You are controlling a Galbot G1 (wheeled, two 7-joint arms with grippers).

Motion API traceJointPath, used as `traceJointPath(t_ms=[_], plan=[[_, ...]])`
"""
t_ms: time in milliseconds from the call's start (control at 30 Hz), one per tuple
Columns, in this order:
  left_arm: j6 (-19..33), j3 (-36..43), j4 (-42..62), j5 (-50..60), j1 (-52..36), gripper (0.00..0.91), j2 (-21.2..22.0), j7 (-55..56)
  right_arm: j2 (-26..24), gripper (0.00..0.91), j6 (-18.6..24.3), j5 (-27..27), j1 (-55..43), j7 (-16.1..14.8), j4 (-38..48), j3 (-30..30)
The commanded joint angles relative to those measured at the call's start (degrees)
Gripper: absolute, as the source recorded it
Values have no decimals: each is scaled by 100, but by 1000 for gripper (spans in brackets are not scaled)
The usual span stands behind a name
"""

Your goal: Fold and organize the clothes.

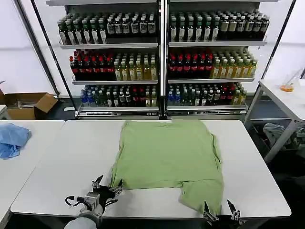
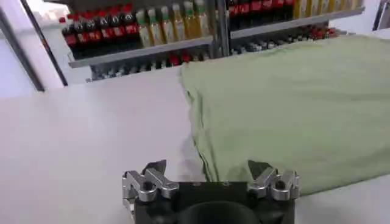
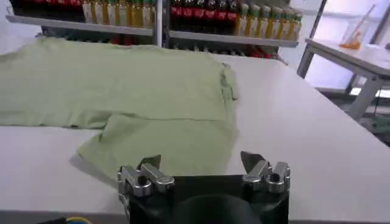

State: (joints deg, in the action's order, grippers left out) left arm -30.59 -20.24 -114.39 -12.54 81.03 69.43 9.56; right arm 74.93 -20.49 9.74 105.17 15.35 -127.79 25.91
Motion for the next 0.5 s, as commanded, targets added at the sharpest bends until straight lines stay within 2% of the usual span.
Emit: traceJointPath(t_ms=[33, 67, 100, 500], plan=[[-251, 25, 230, -132, -130, 181, -111, 26, 41, 202, -73, 31, 3, 27, 87, -85], [-251, 23, 235, -162, -133, 40, -116, 25, 38, 0, -72, 51, -10, 23, 94, -94], [-251, 19, 240, -189, -137, 20, -119, 24, 36, 0, -73, 81, -22, 24, 105, -100], [-245, -75, 27, -738, 85, 20, -145, -259, 86, 0, -115, 365, -85, 100, 223, -227]])
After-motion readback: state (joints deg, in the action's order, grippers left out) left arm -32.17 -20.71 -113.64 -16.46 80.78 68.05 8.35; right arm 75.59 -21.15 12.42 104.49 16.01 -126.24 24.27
